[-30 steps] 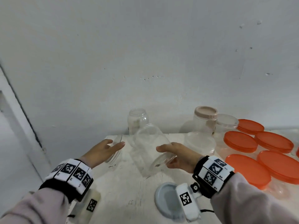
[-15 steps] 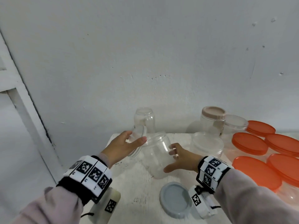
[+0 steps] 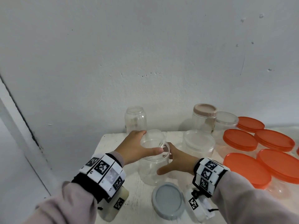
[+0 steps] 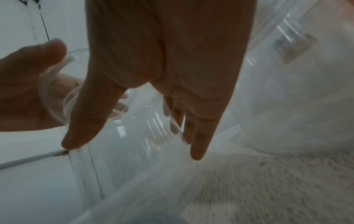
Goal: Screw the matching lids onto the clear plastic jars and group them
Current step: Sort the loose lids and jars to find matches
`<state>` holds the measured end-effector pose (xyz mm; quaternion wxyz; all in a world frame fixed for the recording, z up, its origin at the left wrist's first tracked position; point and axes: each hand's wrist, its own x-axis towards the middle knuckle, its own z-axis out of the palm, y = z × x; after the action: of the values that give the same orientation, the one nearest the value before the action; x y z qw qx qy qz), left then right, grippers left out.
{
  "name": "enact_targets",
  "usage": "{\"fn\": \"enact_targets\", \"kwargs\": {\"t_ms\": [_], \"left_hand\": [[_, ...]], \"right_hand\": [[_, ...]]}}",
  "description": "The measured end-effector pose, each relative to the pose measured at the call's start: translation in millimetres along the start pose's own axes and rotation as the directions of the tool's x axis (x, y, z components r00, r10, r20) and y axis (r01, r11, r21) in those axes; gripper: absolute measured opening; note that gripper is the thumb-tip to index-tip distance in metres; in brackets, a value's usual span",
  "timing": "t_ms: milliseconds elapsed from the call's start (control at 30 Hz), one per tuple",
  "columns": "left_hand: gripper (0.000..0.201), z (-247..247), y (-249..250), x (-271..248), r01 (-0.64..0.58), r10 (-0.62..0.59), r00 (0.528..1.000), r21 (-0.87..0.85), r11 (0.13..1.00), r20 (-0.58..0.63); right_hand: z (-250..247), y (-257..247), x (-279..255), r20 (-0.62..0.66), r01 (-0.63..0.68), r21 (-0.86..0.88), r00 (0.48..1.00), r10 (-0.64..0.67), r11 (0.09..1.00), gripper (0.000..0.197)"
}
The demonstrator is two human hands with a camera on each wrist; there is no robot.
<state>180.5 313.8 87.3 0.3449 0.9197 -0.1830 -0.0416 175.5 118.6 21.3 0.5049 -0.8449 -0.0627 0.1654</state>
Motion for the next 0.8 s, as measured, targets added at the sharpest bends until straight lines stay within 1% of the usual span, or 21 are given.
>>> {"fn": "enact_targets", "kwargs": {"t_ms": [100, 200, 300, 400, 500, 567, 633, 700, 733, 800], "left_hand": [[0.102, 9, 4, 7, 0.016, -0.020, 0.999, 0.105, 0.994, 0.036], [0.108, 16, 6, 11, 0.023, -0.040, 0.995, 0.177, 0.984, 0.091], [0.110, 18, 6, 11, 0.020, -0.040, 0.994, 0.189, 0.982, 0.103], [0.109, 20, 4, 10, 0.020, -0.037, 0.995, 0.170, 0.985, 0.096], [0.110, 23, 0, 7, 0.021, -0.031, 0.997, 0.123, 0.992, 0.078], [0.118, 25, -4, 4, 0.032, -0.036, 0.996, 0.049, 0.998, 0.082], [0.126, 24, -12, 1, 0.057, -0.050, 0.994, -0.065, 0.996, 0.098], [0.130, 21, -23, -2, 0.090, -0.072, 0.991, -0.170, 0.981, 0.110], [0.130, 19, -30, -3, 0.113, -0.089, 0.989, -0.212, 0.971, 0.119], [0.127, 19, -43, -6, 0.159, -0.121, 0.981, -0.276, 0.948, 0.149]], "right_hand": [[0, 3, 0, 0.021, 0.007, -0.001, 1.000, -0.007, 1.000, 0.109], [-1, 5, 1, 0.028, 0.003, -0.028, 1.000, -0.002, 1.000, 0.119], [-1, 5, 1, 0.028, 0.000, -0.035, 1.000, 0.001, 0.999, 0.123], [-1, 4, 0, 0.035, -0.004, -0.038, 0.999, 0.006, 0.999, 0.122], [0, 3, -1, 0.027, -0.019, -0.047, 0.999, 0.020, 0.999, 0.115], [-1, 0, -3, 0.023, -0.023, -0.068, 0.999, 0.024, 0.997, 0.114], [-4, -6, -7, 0.025, -0.020, -0.065, 0.999, 0.021, 0.998, 0.120], [-12, -14, -13, 0.024, -0.006, -0.035, 1.000, 0.007, 0.999, 0.129], [-16, -20, -17, 0.023, 0.012, -0.038, 1.000, -0.012, 0.999, 0.129], [-24, -33, -22, 0.029, 0.057, -0.099, 0.998, -0.054, 0.993, 0.125]]}}
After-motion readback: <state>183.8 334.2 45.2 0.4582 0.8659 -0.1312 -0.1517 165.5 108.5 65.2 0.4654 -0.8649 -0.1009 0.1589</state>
